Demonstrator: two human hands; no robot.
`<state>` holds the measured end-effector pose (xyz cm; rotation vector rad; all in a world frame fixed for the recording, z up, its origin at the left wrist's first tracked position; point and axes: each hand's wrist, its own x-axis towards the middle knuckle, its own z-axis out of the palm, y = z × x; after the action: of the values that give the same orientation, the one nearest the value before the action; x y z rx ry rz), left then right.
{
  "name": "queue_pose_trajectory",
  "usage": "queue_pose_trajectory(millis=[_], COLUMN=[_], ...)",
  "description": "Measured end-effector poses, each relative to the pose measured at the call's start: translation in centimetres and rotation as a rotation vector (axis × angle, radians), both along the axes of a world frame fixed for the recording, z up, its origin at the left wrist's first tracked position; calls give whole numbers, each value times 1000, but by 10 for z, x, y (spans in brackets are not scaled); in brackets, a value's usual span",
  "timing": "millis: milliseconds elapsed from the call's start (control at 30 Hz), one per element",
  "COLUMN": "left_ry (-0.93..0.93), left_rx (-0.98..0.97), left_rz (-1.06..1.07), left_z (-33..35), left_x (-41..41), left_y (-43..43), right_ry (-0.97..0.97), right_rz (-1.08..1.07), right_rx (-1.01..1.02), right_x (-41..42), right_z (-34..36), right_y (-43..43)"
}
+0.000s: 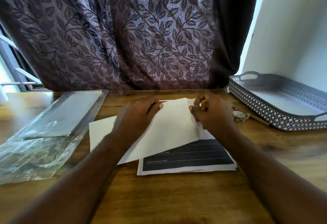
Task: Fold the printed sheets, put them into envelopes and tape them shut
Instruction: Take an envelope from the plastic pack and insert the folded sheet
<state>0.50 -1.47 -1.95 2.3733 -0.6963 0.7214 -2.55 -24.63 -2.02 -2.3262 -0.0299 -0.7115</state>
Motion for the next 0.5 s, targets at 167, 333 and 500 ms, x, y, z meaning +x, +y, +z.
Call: queue_pose_trajectory(millis=[167,333,500], left_ry=[-9,25,68], left_rx=[32,96,91], left_rz=[29,89,81], left_z=[-2,-3,-4], left_x=[1,-1,-2], left_y=[-2,-4,-6], right_ry=[61,273,611], right_rz=[132,217,420], right_rx=[226,594,901], right_x=[-4,-8,-16], right_z=[1,9,13], right_y=[6,8,9])
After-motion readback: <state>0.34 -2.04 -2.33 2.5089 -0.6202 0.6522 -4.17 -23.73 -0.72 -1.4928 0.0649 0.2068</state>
